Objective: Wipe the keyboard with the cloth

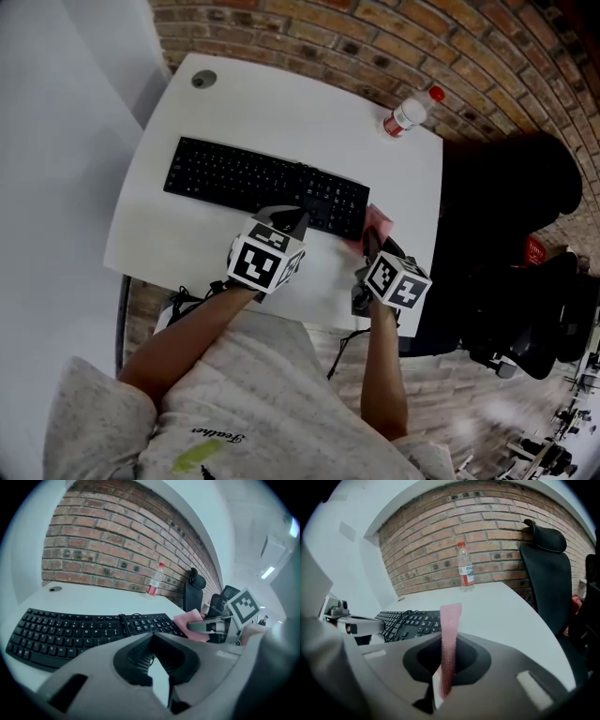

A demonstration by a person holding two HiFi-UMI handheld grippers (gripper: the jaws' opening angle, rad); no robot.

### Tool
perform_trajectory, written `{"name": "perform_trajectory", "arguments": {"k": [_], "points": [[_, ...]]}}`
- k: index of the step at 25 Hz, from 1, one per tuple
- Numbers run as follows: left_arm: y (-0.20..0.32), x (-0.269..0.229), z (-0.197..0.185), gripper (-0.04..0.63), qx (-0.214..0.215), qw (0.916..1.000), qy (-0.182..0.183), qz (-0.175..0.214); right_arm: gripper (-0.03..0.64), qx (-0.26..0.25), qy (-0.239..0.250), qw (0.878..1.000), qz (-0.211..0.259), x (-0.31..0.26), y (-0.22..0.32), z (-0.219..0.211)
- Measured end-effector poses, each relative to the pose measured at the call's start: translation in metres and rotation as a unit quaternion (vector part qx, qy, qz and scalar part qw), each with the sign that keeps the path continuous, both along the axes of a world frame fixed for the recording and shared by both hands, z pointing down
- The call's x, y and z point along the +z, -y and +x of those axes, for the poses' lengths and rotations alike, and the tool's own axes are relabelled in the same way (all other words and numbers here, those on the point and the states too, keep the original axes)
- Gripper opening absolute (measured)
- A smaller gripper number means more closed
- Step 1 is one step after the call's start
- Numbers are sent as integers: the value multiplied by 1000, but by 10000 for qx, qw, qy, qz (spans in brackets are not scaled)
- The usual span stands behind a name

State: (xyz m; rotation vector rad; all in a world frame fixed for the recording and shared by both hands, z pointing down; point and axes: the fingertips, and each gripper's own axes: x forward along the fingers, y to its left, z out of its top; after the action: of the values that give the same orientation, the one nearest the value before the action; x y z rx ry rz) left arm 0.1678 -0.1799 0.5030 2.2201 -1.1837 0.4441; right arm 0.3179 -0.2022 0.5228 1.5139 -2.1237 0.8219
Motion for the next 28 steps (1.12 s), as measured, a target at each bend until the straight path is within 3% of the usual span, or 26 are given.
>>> {"name": "perform_trajectory", "arguments": {"k": [11,28], "points": [[4,1,-24,-11,-193,9998,81,-47,25,-136,-34,9999,52,-3,18,-11],[8,-1,-53,-11,-462,9989,63,-30,25,-531,-576,9969,49,-4,53,-13]]}}
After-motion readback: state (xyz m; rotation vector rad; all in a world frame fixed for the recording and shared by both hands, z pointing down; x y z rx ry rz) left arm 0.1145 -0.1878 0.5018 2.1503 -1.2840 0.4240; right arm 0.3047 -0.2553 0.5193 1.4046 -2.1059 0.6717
